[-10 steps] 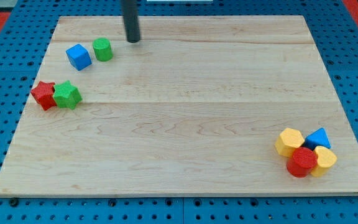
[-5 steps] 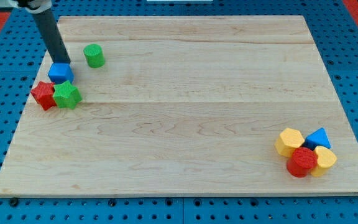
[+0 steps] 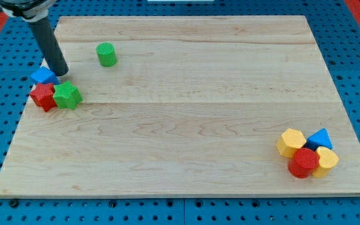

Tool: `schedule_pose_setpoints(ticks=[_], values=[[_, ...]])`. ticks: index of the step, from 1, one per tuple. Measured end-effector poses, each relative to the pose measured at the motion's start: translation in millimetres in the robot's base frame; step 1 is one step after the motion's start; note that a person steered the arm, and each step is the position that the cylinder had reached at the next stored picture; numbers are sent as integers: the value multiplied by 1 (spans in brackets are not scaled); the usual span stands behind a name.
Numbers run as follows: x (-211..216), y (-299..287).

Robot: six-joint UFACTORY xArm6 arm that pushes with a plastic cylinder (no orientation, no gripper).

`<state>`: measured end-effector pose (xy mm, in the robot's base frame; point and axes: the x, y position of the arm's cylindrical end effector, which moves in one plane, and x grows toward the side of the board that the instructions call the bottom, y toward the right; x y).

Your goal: Push the green circle into the green stars

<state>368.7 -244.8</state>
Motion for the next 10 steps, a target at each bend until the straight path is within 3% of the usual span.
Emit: schedule_pose_setpoints(ticks=[2, 4, 5, 7, 8, 9, 10], values=[[-51, 9], [-102, 123], [-92, 156], [-19, 115], [-38, 136], [-85, 160], [-82, 117]])
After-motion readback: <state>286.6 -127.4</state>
